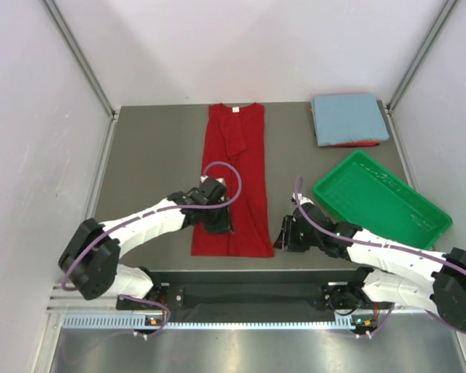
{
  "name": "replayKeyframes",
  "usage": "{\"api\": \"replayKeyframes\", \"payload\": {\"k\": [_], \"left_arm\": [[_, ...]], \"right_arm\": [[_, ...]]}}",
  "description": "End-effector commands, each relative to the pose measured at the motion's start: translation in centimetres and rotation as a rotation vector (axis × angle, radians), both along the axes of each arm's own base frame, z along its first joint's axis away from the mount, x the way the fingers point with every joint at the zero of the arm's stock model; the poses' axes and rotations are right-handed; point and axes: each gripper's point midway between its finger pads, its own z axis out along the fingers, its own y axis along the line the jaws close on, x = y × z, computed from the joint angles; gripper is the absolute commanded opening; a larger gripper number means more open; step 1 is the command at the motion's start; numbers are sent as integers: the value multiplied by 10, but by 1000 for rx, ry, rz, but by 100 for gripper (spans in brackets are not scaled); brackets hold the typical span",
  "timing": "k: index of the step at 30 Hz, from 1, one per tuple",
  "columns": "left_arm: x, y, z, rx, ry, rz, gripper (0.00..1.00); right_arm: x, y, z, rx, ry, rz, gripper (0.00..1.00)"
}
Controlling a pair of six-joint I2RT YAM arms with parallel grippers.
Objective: Fold and stack the t-shirts
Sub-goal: Fold the tshirt
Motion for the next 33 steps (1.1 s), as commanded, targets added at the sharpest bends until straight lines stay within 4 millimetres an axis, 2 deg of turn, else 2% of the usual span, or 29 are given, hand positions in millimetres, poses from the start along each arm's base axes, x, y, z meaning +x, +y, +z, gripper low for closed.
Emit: {"api": "replayKeyframes", "payload": {"k": [1,6,14,17,18,22,24,26,29,33], "left_arm": [[6,-31,4,-54,-32,-44,42],[1,-36,-15,-8,-19,-63,43],[-13,-30,-40,75,37,-55,39],[-14,-30,-37,81,29,-51,29],[-13,-32,-32,74,21,-49,18],[-8,-36,-10,44,1,-20,2],[-10,-34,-1,32,-6,-7,0],[-9,-27,0,53,-18,22,0],[-12,-20,-4,63,-11,38,1],[-21,-14,-20,73,22,50,3]], "right_arm": [[7,0,16,-15,-43,-9,34],[8,2,21,-1,-49,-12,34],[8,1,21,-9,-49,-9,34],[8,1,20,-9,-50,-5,34],[12,-1,20,-19,-66,-22,34],[14,1,24,-23,-80,-11,35],[16,3,26,-24,-86,-8,35],[19,4,29,-21,-95,-7,35],[20,7,29,-20,-98,-2,37],[22,11,23,-32,-84,8,38]]}}
